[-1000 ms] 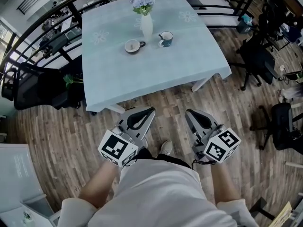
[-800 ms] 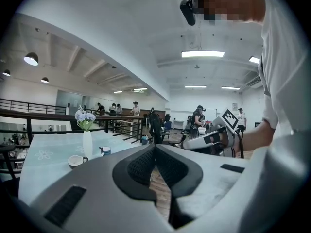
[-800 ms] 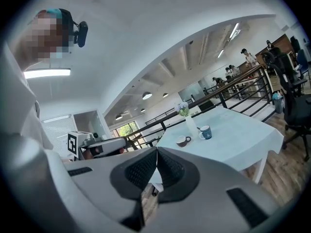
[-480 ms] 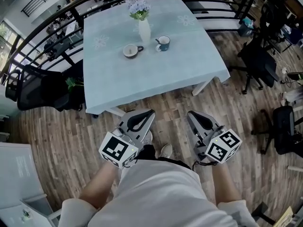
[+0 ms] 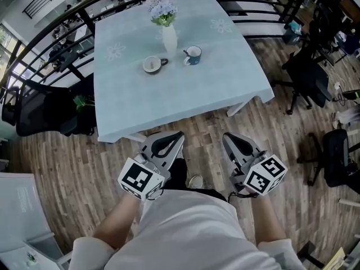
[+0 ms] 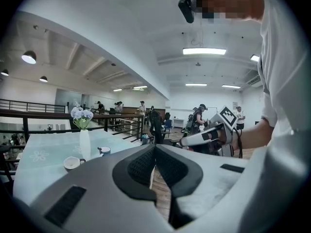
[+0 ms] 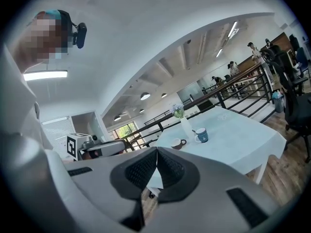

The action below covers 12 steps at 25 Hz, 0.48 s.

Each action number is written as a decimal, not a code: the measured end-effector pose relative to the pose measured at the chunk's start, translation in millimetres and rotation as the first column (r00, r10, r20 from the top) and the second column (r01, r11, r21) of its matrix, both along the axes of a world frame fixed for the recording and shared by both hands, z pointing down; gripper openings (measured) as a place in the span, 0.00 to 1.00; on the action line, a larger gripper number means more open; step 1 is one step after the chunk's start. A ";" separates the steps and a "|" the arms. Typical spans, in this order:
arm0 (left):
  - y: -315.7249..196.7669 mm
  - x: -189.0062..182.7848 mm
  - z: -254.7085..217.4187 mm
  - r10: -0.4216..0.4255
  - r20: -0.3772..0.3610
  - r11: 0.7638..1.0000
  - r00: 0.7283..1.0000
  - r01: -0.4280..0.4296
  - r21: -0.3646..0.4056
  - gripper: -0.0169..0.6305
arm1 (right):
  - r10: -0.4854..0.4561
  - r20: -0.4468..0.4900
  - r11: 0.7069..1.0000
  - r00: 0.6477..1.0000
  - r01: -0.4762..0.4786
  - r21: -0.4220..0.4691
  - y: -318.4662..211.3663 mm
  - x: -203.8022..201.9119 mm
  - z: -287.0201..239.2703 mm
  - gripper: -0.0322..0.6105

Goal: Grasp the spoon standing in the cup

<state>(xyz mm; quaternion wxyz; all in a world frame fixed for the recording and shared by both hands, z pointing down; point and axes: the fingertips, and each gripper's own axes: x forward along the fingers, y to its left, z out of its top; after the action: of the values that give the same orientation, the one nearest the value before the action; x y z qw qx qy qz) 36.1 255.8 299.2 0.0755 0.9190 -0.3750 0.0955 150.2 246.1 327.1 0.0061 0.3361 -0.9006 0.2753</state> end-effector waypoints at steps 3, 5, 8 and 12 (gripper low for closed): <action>-23.0 -5.5 7.1 0.007 -0.005 1.000 1.000 -0.007 -0.011 0.06 | 0.008 -0.003 1.000 1.000 -0.008 -0.010 -21.2 -5.1 5.5 0.08; -40.5 -11.6 11.7 0.008 -0.008 1.000 1.000 -0.008 -0.017 0.06 | 0.009 -0.005 1.000 1.000 -0.009 -0.017 -36.5 -11.6 9.3 0.08; -66.9 -20.3 15.6 0.013 -0.016 1.000 1.000 -0.014 -0.025 0.06 | 0.009 -0.008 1.000 1.000 -0.010 -0.028 -60.3 -22.9 13.3 0.08; -107.3 -34.5 21.6 0.019 -0.023 0.999 1.000 -0.020 -0.040 0.06 | 0.020 -0.013 0.999 1.000 -0.020 -0.043 -99.4 -38.8 19.7 0.08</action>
<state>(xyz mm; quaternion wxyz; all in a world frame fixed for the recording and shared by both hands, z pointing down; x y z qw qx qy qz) 1.6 148.4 320.8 0.0973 0.9220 -0.3630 0.0932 111.5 146.8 346.8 0.0162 0.3467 -0.8910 0.2928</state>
